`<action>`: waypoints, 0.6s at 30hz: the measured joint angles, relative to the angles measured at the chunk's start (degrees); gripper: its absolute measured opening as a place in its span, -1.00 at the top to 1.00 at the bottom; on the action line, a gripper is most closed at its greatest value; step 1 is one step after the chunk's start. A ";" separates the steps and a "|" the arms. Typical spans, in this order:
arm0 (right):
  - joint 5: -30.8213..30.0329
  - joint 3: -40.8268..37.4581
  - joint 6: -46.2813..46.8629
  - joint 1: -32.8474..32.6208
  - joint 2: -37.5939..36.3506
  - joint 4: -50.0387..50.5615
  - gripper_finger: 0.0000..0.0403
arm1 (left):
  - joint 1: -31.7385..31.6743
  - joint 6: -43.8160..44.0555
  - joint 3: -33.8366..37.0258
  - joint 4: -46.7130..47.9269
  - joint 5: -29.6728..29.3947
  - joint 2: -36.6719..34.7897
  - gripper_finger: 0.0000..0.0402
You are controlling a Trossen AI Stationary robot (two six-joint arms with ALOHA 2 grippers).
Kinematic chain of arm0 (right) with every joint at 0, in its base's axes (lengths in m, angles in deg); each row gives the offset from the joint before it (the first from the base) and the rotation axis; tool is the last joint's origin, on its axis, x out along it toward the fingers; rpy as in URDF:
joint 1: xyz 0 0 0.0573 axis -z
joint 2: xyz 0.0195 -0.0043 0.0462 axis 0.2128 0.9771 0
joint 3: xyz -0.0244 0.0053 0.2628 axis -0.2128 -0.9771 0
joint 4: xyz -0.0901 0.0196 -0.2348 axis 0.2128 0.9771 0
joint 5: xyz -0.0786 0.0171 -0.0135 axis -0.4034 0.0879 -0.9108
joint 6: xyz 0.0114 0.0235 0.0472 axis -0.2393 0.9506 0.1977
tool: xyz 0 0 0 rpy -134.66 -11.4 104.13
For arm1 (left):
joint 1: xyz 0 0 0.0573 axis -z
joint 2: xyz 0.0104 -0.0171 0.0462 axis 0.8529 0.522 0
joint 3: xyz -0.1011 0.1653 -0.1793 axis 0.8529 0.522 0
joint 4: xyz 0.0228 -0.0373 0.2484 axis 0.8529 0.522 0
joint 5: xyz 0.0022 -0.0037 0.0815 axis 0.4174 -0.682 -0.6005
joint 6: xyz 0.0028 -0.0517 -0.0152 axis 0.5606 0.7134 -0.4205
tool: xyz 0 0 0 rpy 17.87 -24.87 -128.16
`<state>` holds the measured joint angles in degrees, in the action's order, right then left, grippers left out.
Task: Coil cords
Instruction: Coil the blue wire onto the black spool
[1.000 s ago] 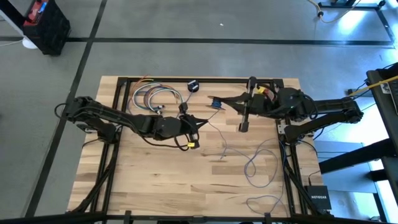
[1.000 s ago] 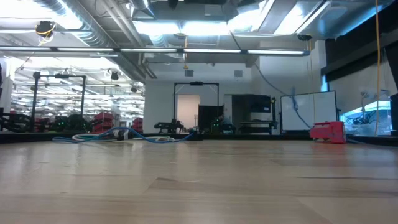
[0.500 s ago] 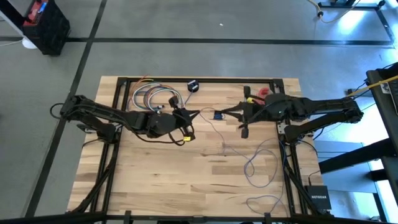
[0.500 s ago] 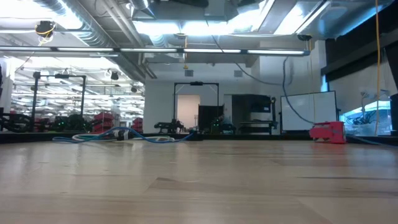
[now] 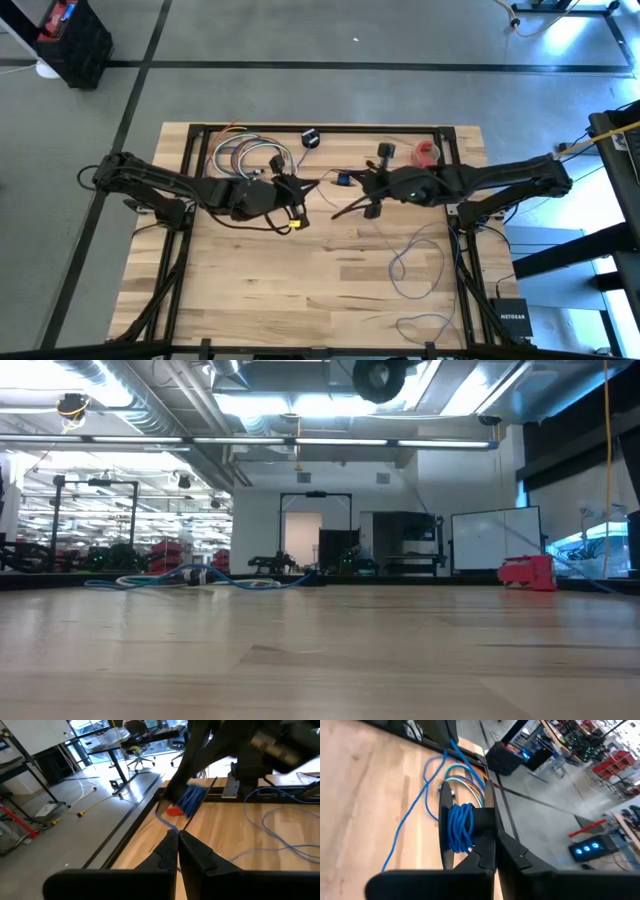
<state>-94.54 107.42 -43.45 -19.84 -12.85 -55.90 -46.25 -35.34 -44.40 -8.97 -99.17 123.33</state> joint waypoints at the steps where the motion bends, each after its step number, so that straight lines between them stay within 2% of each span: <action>1: -0.55 0.00 -0.15 0.02 0.77 -0.37 0.97 | 0.16 0.04 0.00 -0.19 0.00 0.00 0.97; 6: -2.89 -0.07 -1.96 0.04 4.47 -5.01 0.97 | 0.41 1.72 -0.03 -0.67 0.35 0.01 0.97; 10: -4.28 -0.07 -3.28 0.07 7.02 -11.32 0.97 | 0.42 2.46 -0.08 -2.82 3.46 0.43 0.97; 14: -5.44 -0.11 -4.92 0.13 8.15 -14.78 0.97 | 0.82 2.49 -0.13 -3.69 6.53 0.61 0.97; 18: -5.24 -0.15 -5.56 0.13 8.12 -16.57 0.97 | 0.87 2.66 -0.13 -3.36 6.57 0.61 0.97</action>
<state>-99.78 107.26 -49.01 -19.71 -4.73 -72.47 -45.39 -32.68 -44.53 -12.33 -92.60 123.95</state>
